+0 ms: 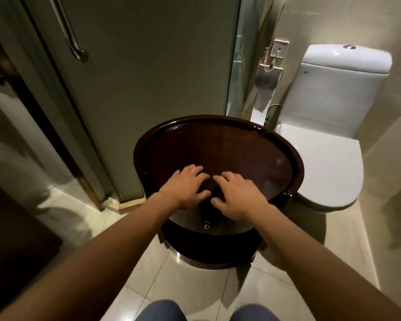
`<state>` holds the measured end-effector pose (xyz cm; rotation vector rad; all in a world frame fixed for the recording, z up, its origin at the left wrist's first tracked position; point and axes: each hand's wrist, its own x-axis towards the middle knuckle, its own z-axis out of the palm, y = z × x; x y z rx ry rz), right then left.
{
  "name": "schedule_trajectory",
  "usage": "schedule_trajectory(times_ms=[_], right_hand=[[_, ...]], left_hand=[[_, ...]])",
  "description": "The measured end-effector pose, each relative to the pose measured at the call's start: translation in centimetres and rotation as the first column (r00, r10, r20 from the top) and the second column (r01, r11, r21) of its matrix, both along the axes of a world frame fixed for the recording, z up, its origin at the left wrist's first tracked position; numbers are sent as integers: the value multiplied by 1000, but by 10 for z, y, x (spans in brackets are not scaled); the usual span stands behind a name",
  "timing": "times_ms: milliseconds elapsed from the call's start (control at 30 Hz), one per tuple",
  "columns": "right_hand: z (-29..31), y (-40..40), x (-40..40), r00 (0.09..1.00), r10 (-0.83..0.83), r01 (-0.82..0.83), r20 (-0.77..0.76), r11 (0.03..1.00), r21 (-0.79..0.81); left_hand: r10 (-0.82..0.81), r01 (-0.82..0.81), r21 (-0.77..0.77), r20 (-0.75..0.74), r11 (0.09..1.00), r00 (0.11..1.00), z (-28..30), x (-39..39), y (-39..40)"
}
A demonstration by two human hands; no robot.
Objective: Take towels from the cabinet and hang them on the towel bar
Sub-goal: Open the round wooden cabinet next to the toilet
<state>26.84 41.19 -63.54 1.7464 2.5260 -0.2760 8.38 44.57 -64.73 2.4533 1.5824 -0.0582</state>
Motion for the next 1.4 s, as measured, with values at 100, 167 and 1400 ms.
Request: schedule_trajectory(times_ms=[100, 167, 1400], right_hand=[[-29, 2, -2, 999, 35, -37, 37, 997, 73], [-45, -4, -5, 999, 34, -39, 40, 991, 126], [-85, -34, -17, 995, -100, 99, 0, 982, 158]], left_hand=[[-45, 45, 100, -3, 994, 999, -24, 3, 6], [-60, 58, 174, 6, 983, 998, -38, 5, 1], [-12, 24, 272, -45, 962, 999, -148, 27, -93]])
